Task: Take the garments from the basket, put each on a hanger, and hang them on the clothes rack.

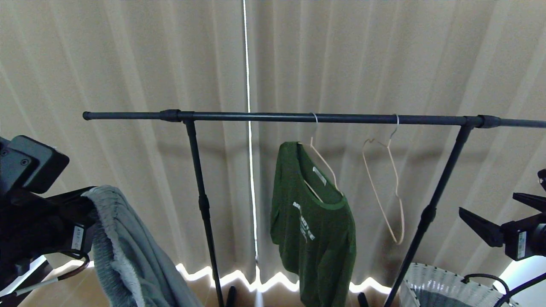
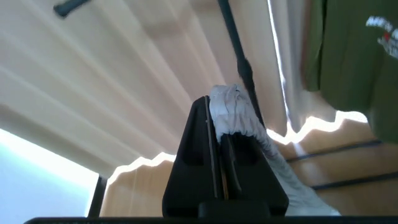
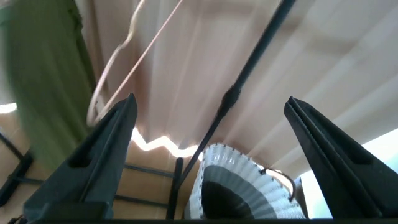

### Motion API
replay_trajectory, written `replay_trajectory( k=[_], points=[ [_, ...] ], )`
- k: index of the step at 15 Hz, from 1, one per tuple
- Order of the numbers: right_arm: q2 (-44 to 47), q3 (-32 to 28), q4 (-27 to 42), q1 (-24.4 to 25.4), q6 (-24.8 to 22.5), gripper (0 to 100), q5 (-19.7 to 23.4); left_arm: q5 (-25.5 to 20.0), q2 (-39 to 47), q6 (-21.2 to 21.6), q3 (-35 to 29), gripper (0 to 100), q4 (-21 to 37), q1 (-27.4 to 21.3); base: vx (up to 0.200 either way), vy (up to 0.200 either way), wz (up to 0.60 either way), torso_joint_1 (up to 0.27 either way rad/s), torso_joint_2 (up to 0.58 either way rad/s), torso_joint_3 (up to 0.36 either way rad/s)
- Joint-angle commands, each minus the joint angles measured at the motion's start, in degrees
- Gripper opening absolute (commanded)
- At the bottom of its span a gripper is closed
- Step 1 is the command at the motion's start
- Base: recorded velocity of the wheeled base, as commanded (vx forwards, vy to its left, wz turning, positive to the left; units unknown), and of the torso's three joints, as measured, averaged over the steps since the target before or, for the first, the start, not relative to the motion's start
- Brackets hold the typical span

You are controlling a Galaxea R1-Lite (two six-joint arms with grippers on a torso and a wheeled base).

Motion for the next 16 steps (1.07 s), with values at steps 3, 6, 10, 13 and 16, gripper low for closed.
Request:
replay_trajectory(
  k=[3,6,10,13,16],
  points=[
    [-0.4,-0.3,0.0,0.0,0.0,100,-1.0,0.1,-0.2,-0.3,0.9,0,-0.1,0.1,0.2,0.0,0.0,0.007,0.0,0.001],
    [-0.3,0.0,0.1,0.1,0.0,100,-1.6,0.0,0.3,-0.3,3.8,0,-5.2,0.1,0.0,0.0,0.0,0.0,0.0,0.0],
    [-0.2,0.0,0.1,0.1,-0.2,100,-3.1,0.0,1.0,-0.1,6.7,0,-7.6,3.5,0.0,0.0,0.0,0.0,0.0,0.0],
    [1.4,-1.4,0.1,0.4,-0.1,100,-3.3,-5.4,2.1,-2.8,6.8,0,-7.7,6.4,0.0,0.0,0.0,0.0,0.0,0.0],
    [3.7,-3.0,0.1,1.9,0.3,100,-3.2,-8.7,2.6,-2.9,6.8,0,-7.7,6.6,0.0,0.0,0.0,0.0,0.0,0.0]
  ],
)
